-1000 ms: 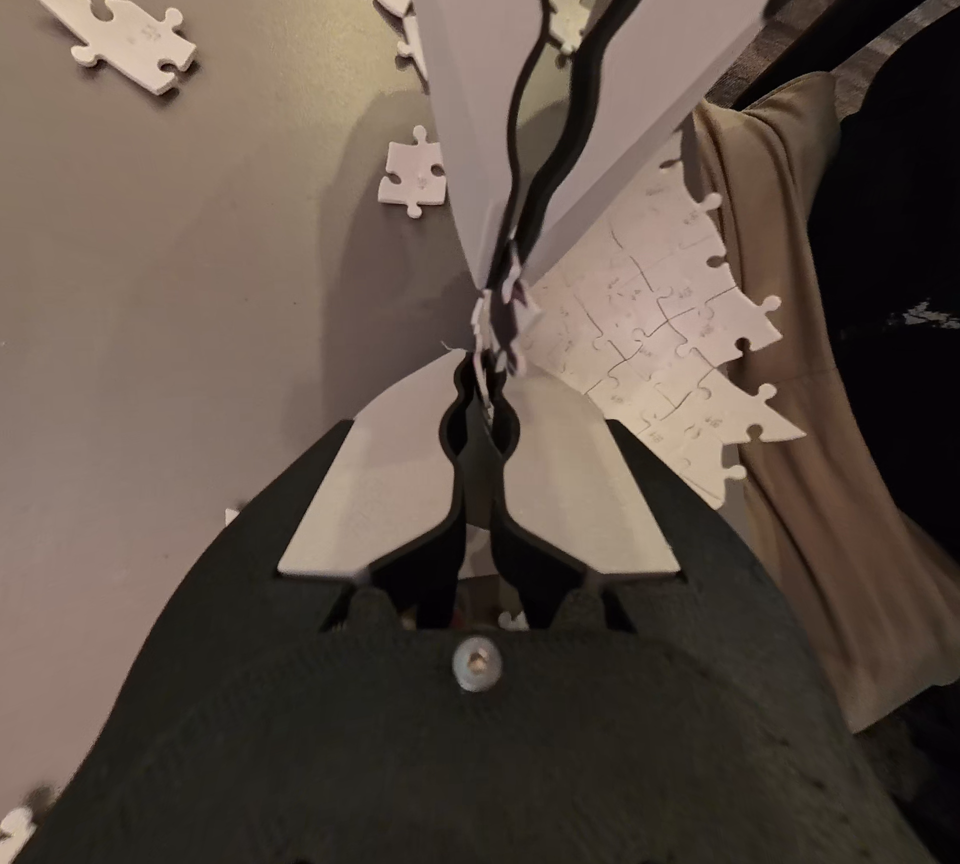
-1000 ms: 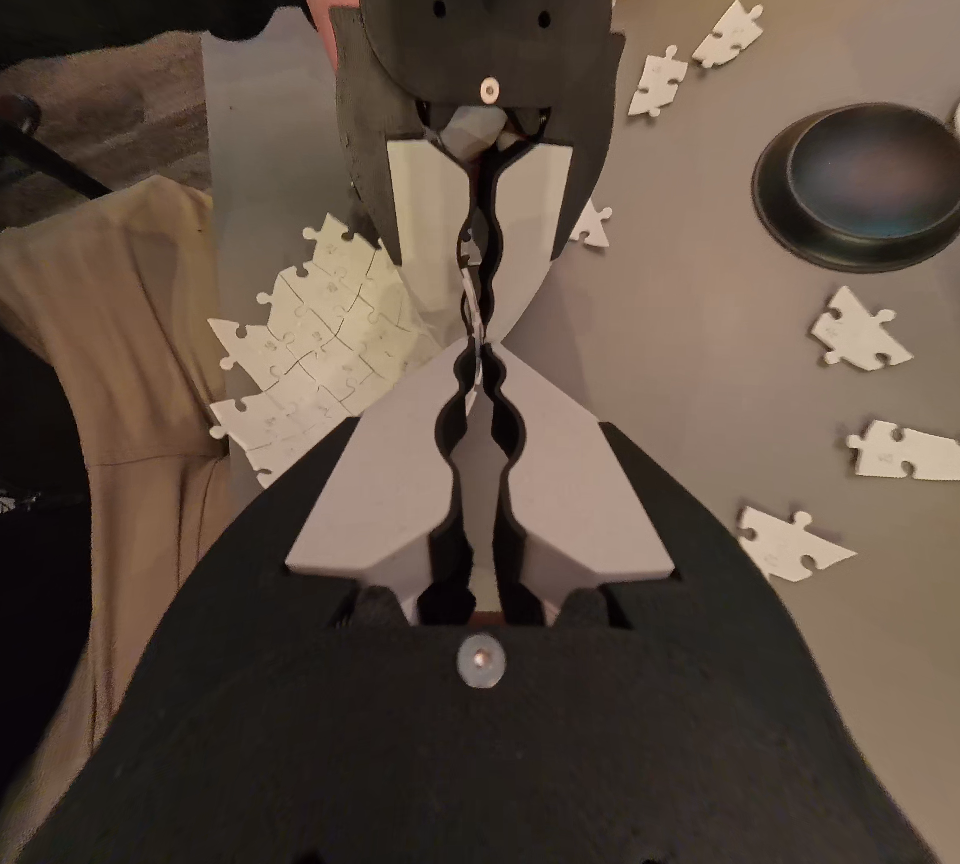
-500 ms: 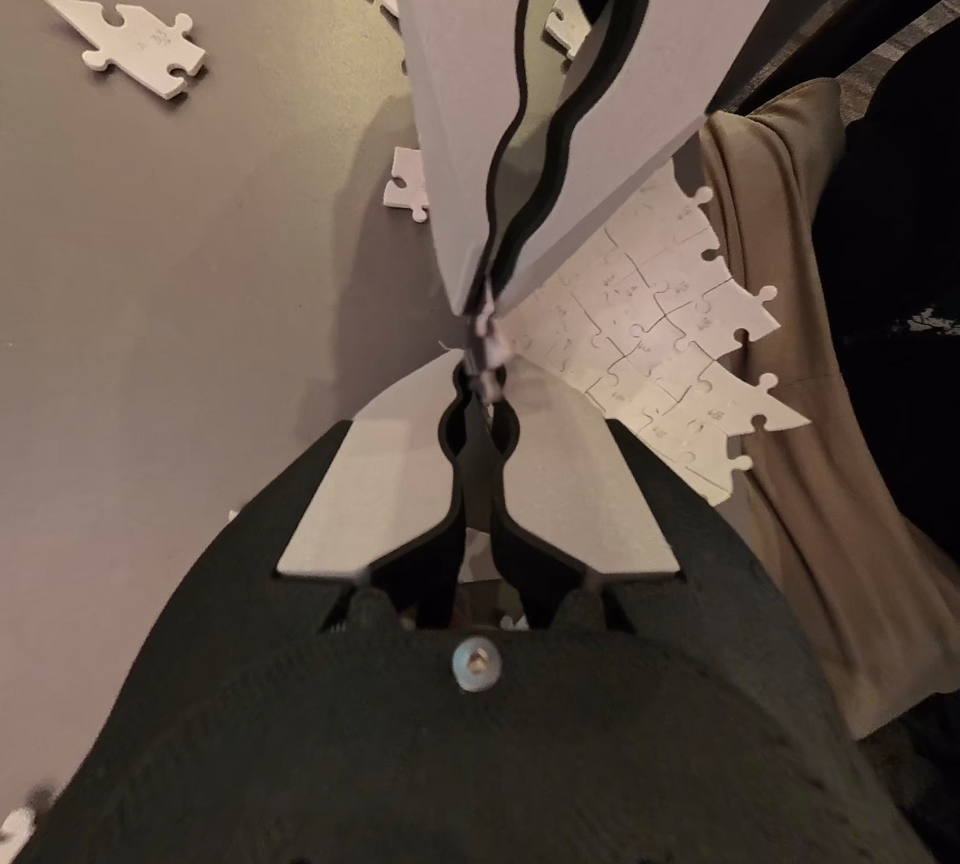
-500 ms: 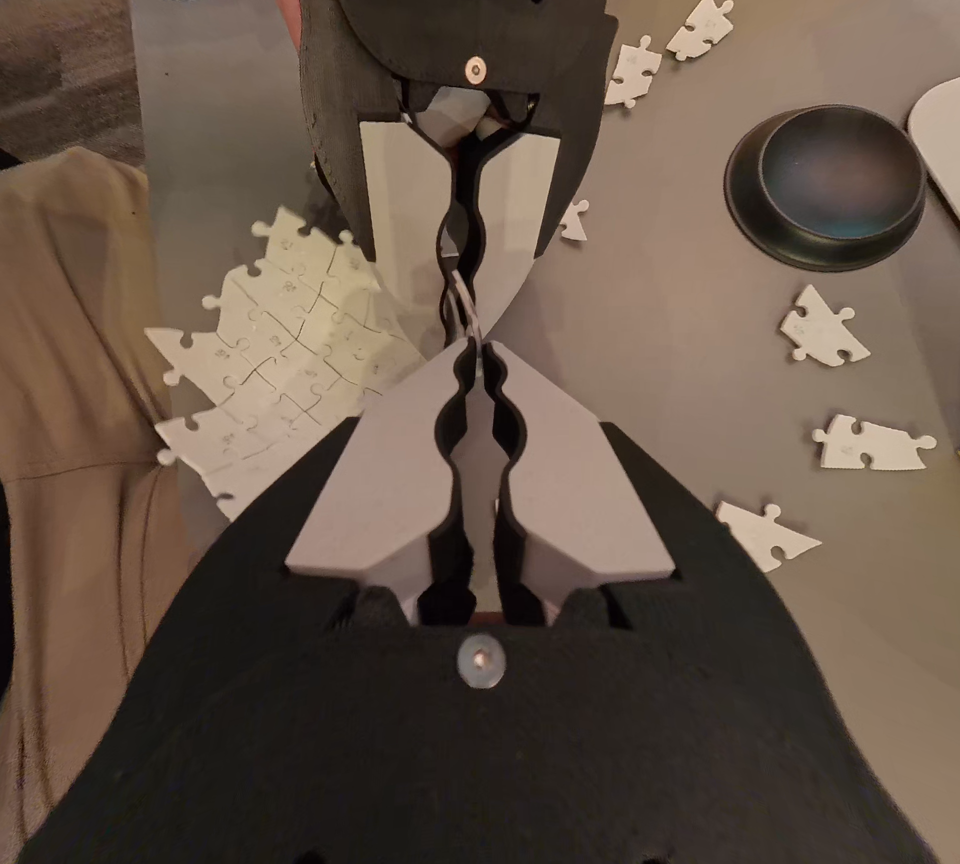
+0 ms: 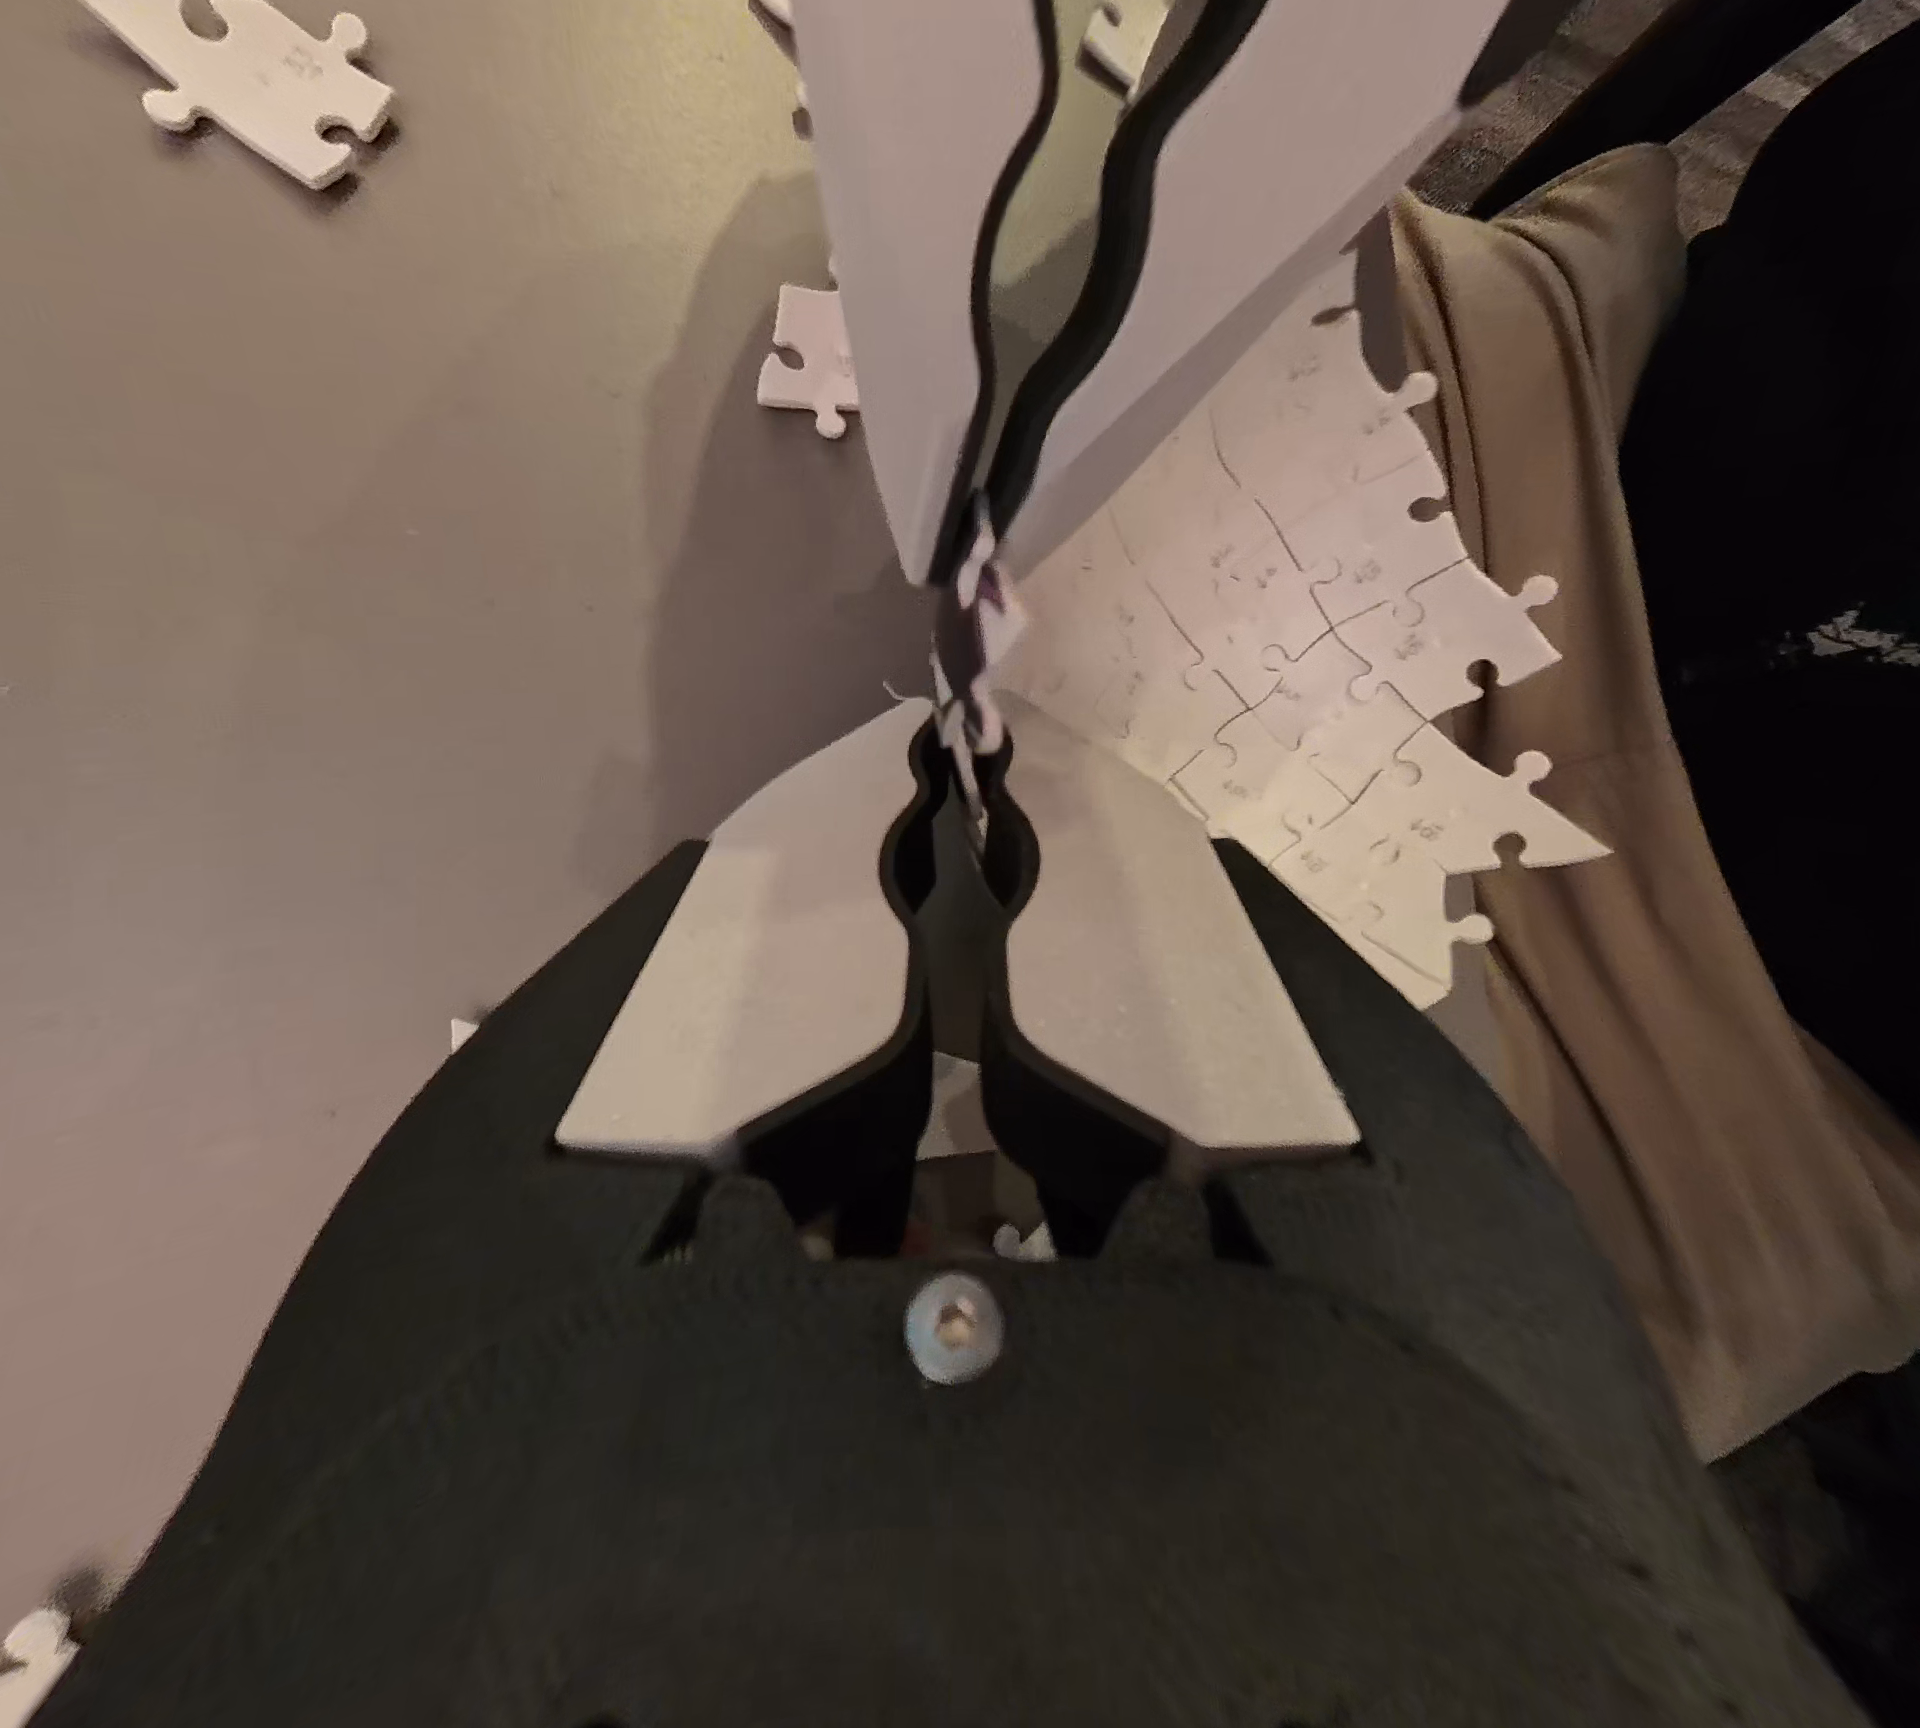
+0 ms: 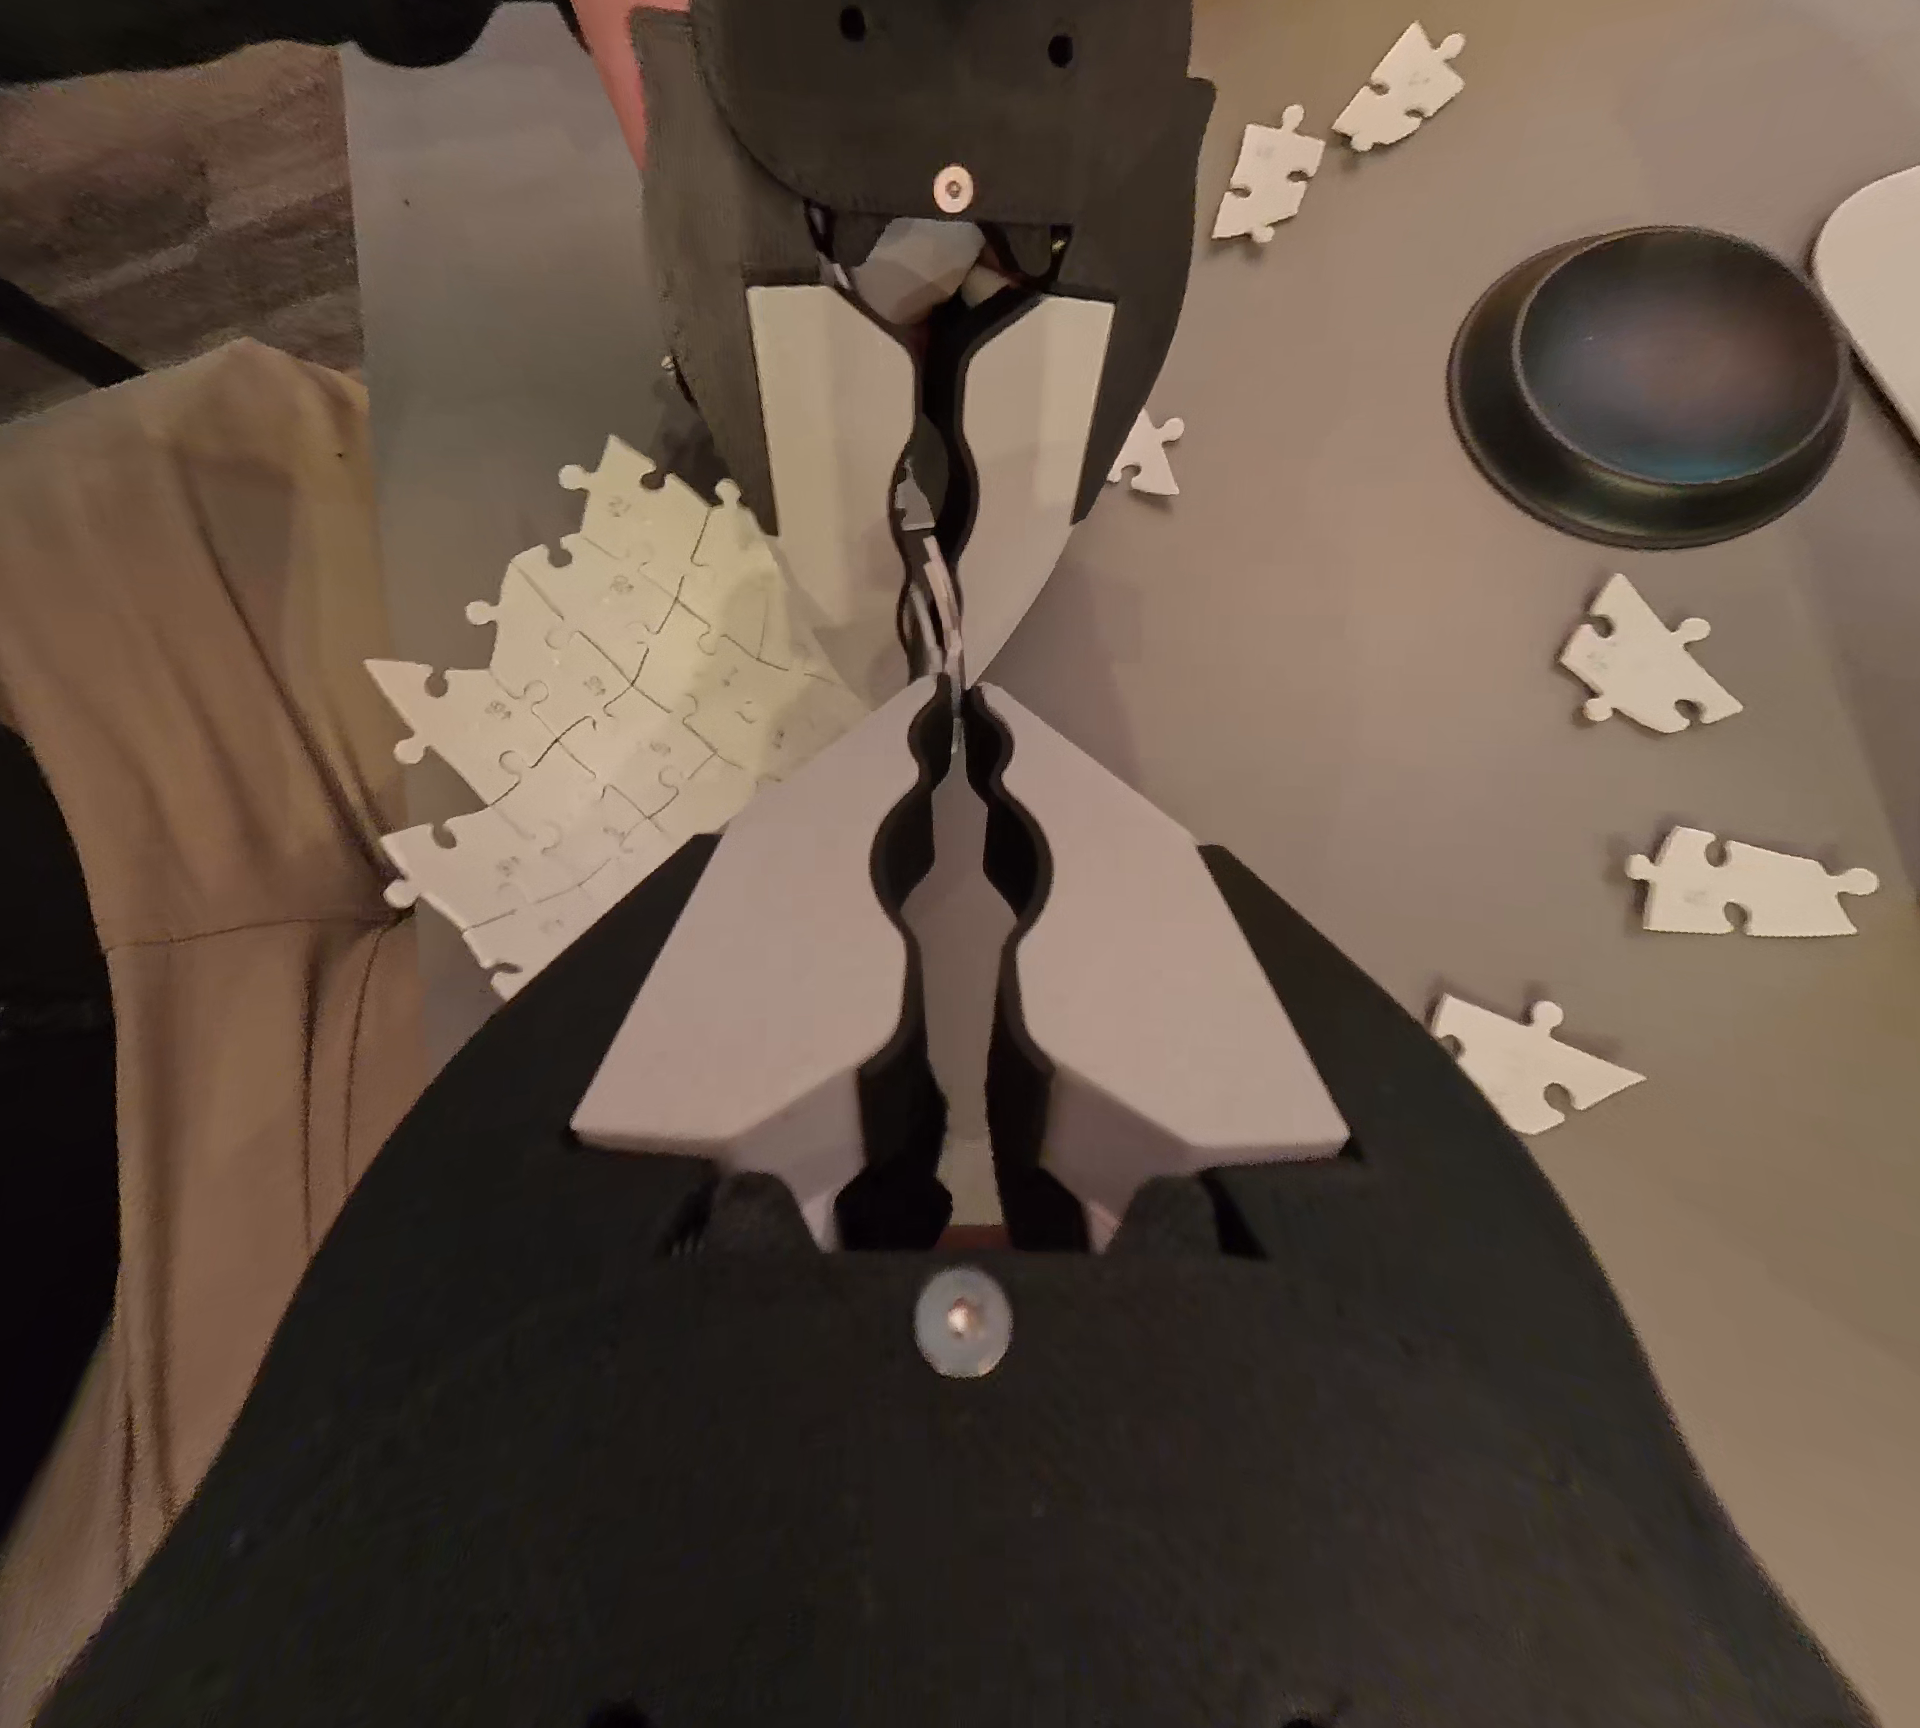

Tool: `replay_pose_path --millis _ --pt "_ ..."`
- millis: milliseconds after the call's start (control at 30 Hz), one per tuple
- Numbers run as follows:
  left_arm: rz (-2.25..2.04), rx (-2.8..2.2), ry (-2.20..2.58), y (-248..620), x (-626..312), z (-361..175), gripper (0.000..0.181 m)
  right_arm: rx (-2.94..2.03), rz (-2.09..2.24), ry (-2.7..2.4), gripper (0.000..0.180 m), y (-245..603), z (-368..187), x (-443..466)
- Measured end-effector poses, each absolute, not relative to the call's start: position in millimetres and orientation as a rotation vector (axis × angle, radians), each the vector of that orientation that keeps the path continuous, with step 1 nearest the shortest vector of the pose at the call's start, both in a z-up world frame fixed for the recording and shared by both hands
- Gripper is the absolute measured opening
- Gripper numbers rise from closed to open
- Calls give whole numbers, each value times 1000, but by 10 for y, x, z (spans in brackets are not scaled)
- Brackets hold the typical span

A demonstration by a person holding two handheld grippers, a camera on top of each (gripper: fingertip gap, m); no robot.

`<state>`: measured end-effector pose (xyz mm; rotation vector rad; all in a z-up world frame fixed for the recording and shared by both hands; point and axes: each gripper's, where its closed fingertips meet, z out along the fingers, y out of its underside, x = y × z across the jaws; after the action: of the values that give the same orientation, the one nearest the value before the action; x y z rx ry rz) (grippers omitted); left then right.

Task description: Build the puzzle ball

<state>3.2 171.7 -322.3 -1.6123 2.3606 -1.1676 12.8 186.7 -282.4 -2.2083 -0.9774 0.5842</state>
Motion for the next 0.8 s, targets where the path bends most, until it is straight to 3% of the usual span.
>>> replay_pose_path --millis 800 --pt "-1187 -1635 2344 1721 67 -3216 6 -2233 586 -979 0 1855 -2915 98"
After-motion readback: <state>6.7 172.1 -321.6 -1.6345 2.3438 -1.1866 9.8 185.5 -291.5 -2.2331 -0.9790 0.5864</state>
